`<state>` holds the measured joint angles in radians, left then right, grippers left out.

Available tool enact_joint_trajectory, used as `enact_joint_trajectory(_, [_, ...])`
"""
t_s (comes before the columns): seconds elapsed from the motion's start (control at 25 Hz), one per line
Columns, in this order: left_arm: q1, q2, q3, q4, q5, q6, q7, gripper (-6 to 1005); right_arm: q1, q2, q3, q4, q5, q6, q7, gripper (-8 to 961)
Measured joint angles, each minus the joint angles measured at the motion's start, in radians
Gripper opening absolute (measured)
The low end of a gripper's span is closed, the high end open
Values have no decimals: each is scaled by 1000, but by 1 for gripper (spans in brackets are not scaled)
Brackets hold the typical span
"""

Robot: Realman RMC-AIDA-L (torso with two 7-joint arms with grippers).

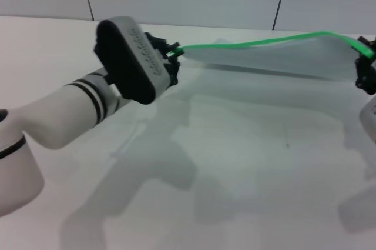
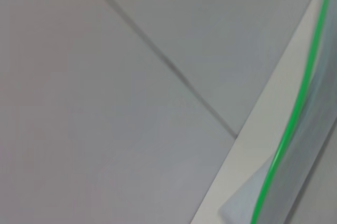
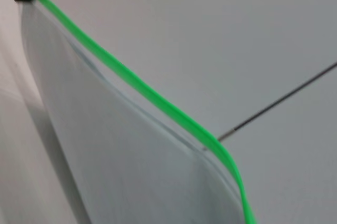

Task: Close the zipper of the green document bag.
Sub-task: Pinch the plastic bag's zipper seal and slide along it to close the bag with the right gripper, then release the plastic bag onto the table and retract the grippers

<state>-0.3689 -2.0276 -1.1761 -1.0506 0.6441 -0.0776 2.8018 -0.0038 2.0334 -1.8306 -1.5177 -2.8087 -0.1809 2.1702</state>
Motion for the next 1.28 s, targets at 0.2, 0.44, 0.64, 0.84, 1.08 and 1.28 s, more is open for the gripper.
enact_joint_trajectory(0.2, [12, 0, -17, -1, 0, -1, -1, 84, -1, 0, 14, 3, 0, 0, 9, 58])
enact_joint_trajectory(0.44, [7, 0, -17, 3, 0, -1, -3, 84, -1, 1, 9, 22, 0, 37, 10, 59])
enact_joint_trajectory(0.64, [-5, -1, -33, 4, -3, -6, -9, 85, -13, 9, 10, 77, 13, 188, 36, 59])
enact_joint_trajectory(0.84, [-16, -2, -86, -11, -115, -44, -49, 156, -22, 6, 18, 151, 241, 457, 51, 134])
enact_joint_trajectory(1.08, [-14, -3, -156, -3, -337, -253, -59, 335, 21, 4, -82, 285, 570, 836, 59, 223])
enact_joint_trajectory(1.28, [17, -1, -170, 37, -483, -444, -57, 458, 107, 1, -232, 414, 757, 1017, 65, 375])
